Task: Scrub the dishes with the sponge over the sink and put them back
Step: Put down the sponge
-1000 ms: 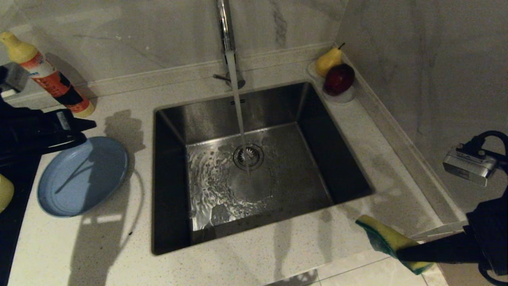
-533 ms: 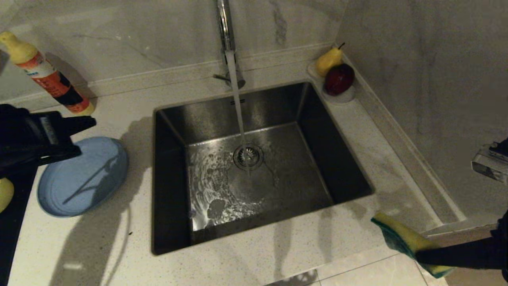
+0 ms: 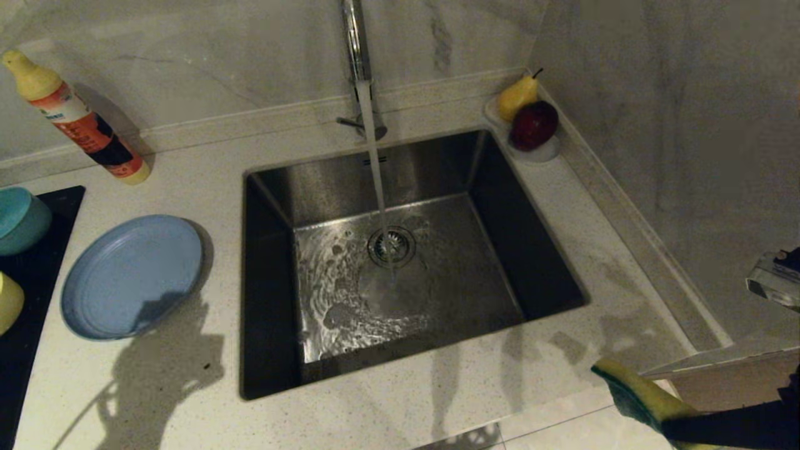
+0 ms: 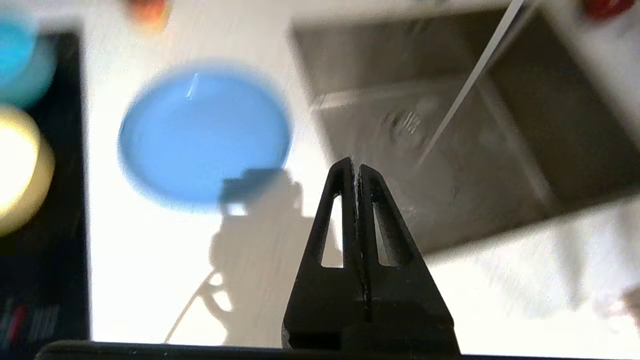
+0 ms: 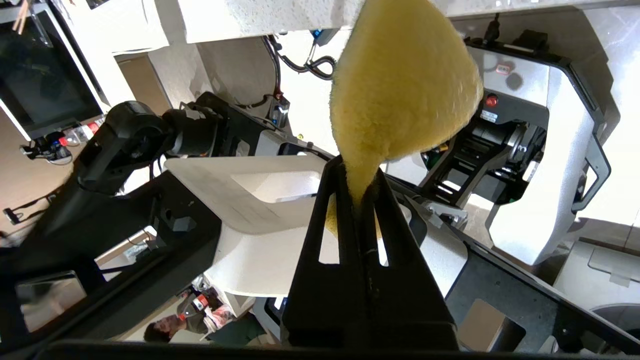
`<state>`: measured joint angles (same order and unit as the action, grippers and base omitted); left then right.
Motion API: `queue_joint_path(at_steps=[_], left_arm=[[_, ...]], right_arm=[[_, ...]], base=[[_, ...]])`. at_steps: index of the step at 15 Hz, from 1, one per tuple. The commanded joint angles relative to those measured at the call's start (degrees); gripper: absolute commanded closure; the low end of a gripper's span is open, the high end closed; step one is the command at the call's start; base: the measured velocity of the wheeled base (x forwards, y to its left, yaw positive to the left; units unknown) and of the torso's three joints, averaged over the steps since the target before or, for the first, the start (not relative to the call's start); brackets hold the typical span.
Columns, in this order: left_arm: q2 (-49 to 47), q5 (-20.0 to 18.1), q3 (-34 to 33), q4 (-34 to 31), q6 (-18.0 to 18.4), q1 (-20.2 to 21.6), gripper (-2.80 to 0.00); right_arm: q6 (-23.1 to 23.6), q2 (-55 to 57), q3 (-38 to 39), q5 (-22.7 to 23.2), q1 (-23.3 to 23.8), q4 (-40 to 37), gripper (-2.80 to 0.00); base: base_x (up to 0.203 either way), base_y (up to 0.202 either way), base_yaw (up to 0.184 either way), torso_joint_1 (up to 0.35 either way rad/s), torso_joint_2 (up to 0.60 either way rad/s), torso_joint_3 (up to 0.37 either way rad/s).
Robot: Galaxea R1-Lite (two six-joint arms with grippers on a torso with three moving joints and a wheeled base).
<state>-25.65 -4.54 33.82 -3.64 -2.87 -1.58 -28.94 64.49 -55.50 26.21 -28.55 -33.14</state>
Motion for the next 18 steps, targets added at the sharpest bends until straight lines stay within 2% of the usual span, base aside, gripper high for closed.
queue_joint_path(at_steps=[1,3,5,7,9,14,16,18], left_arm=[[11.6,1.0,-8.4,-1.7,0.2,2.2,0.0],[13.5,3.5,-15.3,-1.6,0.8,2.6,0.0],[15.2,5.3,-22.2,2.1,1.2,2.4,0.0],[19.3,6.4,-29.6,6.3,1.7,2.1,0.0],[24.9,6.7,-33.9,8.1,2.1,2.0,0.0],[25.7,6.4,-35.8,8.7,2.3,1.8,0.0],[25.7,6.2,-35.8,8.8,1.3,1.8,0.0],[25.7,6.3,-35.9,8.8,0.9,1.8,0.0]], right_arm=[[-0.2,0.0,0.4,0.1,0.0,-0.2,0.0],[-0.2,0.0,0.5,0.0,0.0,-0.2,0.0],[-0.2,0.2,0.6,0.0,0.2,-0.2,0.0],[-0.1,-0.2,0.8,0.0,0.2,-0.2,0.0],[0.0,-0.6,0.9,0.0,0.2,-0.2,0.0],[0.4,-0.6,1.5,-0.2,0.2,1.1,0.0],[0.6,-0.4,1.1,-3.1,0.2,1.5,0.0],[3.1,-0.4,0.9,-6.2,0.0,1.5,0.0]], base=[[0.0,0.0,0.0,0.0,0.0,0.0],[0.0,0.0,0.0,0.0,0.0,0.0],[0.0,0.0,0.0,0.0,0.0,0.0],[0.0,0.0,0.0,0.0,0.0,0.0],[0.0,0.0,0.0,0.0,0.0,0.0],[0.0,0.0,0.0,0.0,0.0,0.0],[0.0,0.0,0.0,0.0,0.0,0.0],[0.0,0.0,0.0,0.0,0.0,0.0]])
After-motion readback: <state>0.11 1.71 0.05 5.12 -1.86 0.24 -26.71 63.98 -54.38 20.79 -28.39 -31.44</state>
